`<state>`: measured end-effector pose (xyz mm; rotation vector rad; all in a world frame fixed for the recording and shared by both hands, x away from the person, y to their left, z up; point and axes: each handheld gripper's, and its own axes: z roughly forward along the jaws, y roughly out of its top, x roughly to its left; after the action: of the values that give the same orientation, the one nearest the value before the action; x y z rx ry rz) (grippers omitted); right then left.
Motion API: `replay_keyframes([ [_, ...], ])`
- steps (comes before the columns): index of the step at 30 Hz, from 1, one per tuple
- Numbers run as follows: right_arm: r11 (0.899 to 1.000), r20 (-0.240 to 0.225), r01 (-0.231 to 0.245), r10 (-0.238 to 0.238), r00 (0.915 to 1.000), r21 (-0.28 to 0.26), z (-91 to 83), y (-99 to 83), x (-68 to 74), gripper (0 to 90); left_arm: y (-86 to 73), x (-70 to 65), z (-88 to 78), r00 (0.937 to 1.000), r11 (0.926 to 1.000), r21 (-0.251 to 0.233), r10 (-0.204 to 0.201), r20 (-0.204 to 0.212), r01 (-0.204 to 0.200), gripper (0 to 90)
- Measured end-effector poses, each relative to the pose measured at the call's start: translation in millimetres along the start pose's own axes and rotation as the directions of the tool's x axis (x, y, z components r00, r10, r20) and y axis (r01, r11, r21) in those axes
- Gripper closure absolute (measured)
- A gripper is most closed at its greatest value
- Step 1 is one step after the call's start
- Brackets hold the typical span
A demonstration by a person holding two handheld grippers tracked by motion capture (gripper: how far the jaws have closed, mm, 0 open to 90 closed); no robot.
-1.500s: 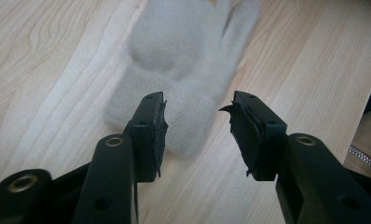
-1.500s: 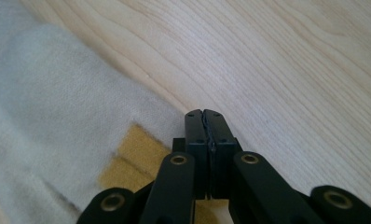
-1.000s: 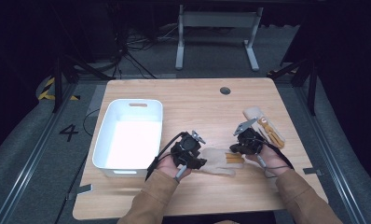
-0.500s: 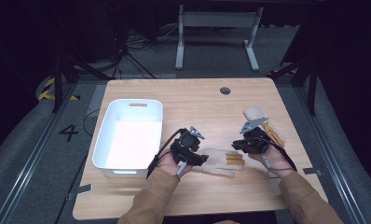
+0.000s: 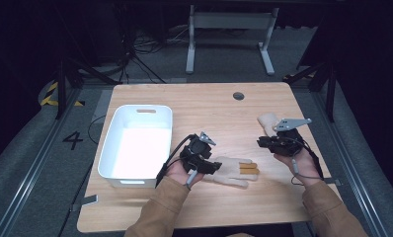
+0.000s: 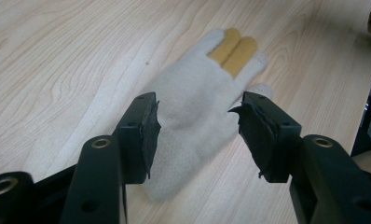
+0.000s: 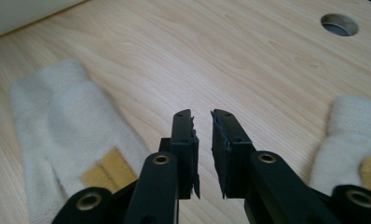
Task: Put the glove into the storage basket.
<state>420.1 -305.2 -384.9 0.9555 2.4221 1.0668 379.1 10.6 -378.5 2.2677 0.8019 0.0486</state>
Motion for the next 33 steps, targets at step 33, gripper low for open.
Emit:
replay_keyframes([
  [33, 0.945, 0.287, -0.325, 0.320, 0.9029, -0.030, 26.6, -36.7, -98.8, 56.5, -31.1, 5.2, -13.7, 0.9962, 0.9972, 0.020, -0.071, -0.052, 0.072, 42.7],
])
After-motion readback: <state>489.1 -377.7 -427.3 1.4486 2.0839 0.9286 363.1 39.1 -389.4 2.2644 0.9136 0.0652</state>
